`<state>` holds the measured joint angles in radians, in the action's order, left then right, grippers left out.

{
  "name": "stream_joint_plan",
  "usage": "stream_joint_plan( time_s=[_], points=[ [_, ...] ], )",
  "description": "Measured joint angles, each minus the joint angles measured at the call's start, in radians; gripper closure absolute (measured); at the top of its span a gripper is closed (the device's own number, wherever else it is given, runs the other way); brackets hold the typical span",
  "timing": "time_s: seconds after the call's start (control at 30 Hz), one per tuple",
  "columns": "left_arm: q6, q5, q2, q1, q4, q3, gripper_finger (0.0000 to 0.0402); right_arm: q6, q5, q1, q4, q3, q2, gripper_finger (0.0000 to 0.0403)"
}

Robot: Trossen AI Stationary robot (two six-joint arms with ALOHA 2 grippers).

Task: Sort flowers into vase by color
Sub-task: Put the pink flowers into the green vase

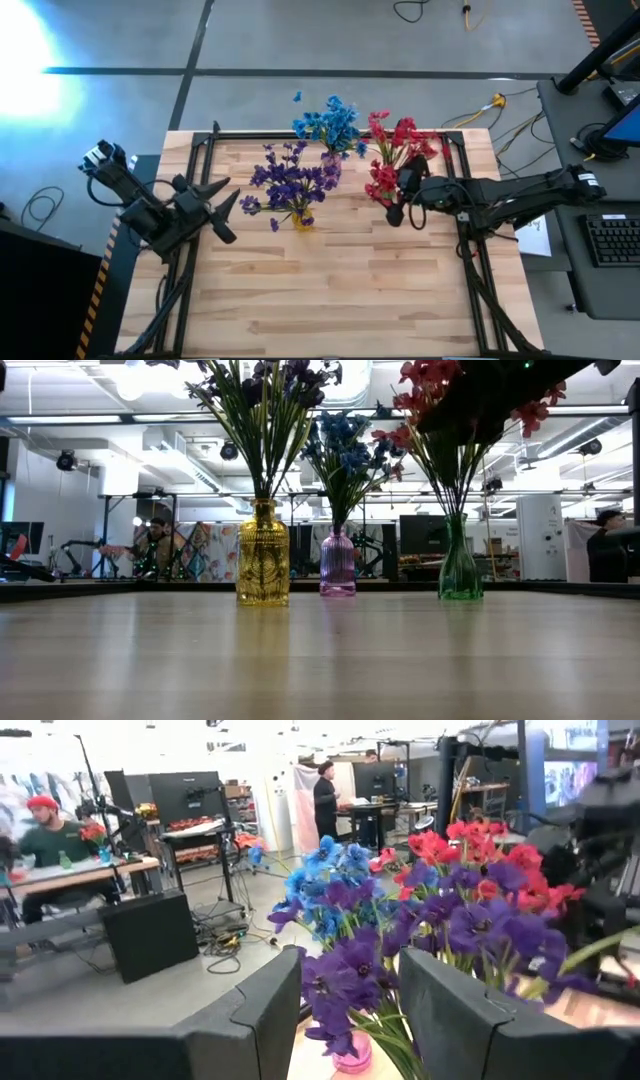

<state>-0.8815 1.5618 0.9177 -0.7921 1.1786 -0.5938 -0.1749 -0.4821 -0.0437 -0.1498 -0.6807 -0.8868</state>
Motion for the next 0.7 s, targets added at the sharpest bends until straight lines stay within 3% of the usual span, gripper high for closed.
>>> stream_joint_plan(
  time_s=[0.17,0.43,0.7],
  points=[
    [0.001,-0.035,0.076,0.0,-0.019,-0.002,0.0245,0.082,0.019,0.0,-0.016,0.0,0.001,0.0044],
    [-0.105,0.005,0.203,0.0,-0.024,-0.105,0.0245,0.23,0.016,0.0,-0.02,0.0,0.001,0.0044],
    [-0.149,0.01,0.206,0.0,-0.058,-0.163,0.0245,0.308,0.011,0.0,-0.026,0.0,0.001,0.0044]
  ],
)
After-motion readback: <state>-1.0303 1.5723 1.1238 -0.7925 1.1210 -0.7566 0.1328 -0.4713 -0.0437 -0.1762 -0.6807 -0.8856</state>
